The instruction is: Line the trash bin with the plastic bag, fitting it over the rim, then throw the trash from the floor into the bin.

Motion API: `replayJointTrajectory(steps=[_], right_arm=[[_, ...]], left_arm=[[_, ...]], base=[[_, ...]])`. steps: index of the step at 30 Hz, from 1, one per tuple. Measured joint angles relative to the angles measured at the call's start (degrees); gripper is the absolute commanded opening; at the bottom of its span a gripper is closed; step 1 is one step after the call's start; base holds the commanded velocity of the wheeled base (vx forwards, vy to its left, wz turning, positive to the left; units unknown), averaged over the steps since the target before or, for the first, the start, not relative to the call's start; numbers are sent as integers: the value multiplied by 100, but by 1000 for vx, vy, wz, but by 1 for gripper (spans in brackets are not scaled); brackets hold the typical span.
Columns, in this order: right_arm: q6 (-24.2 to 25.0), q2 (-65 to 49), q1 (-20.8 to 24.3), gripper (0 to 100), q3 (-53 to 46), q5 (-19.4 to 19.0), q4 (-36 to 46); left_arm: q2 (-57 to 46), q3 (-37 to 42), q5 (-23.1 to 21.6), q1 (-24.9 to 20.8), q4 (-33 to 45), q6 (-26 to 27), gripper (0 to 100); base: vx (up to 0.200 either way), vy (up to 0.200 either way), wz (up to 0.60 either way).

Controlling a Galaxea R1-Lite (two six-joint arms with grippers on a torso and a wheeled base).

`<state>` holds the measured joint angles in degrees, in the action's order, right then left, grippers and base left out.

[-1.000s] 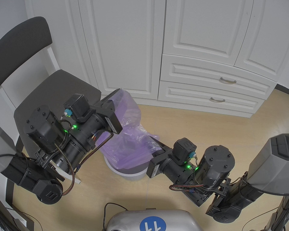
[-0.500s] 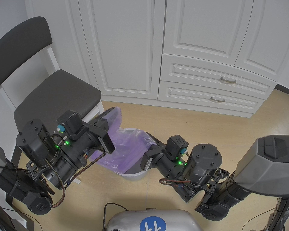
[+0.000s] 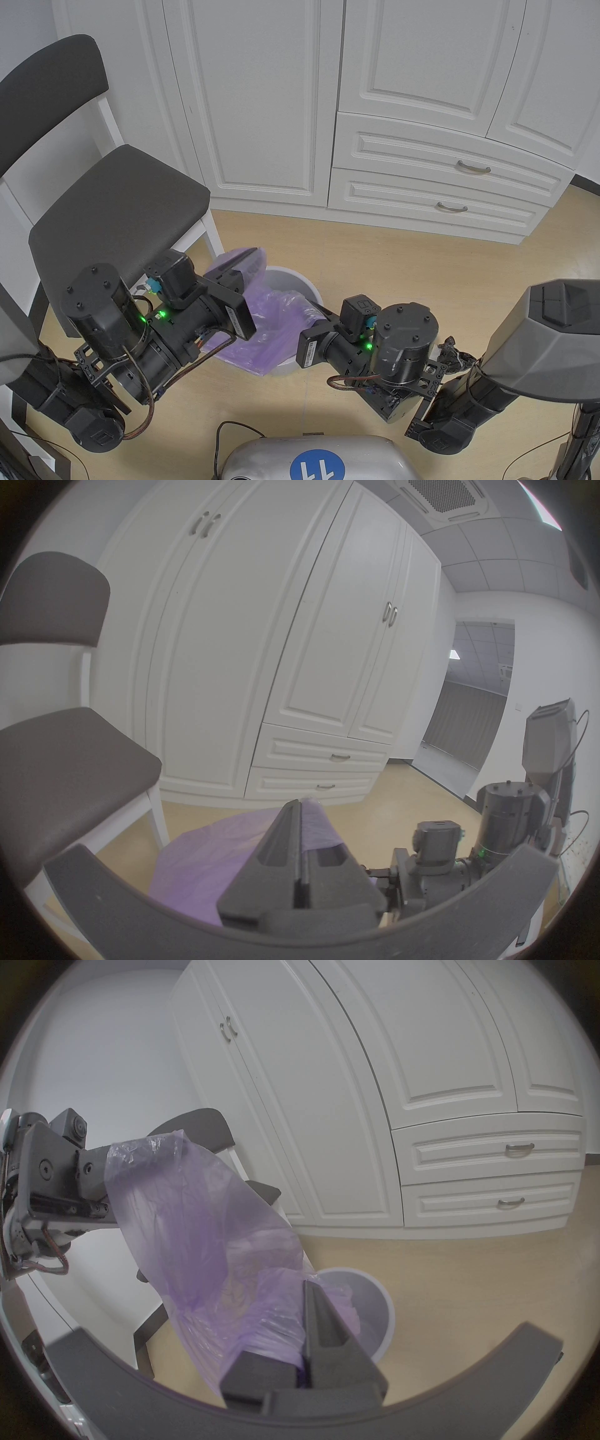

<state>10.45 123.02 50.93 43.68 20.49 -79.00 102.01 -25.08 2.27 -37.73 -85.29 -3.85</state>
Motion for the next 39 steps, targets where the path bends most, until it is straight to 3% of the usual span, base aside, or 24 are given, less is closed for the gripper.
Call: replayJointTrajectory(steps=[12, 23, 39], right_arm=[[586, 286, -312, 0, 414, -65, 1035], [903, 920, -719, 0, 1123, -77, 1134], [1523, 1602, -1209, 0, 1875, -345, 1128]], left_arm=[[861, -185, -49, 160, 2, -129, 0], [2265, -1428, 5, 566, 5, -1246, 0], [2985, -2125, 20, 1425, 364, -1398, 0]], base=[[0, 0, 0], [0, 0, 0], [0, 0, 0]])
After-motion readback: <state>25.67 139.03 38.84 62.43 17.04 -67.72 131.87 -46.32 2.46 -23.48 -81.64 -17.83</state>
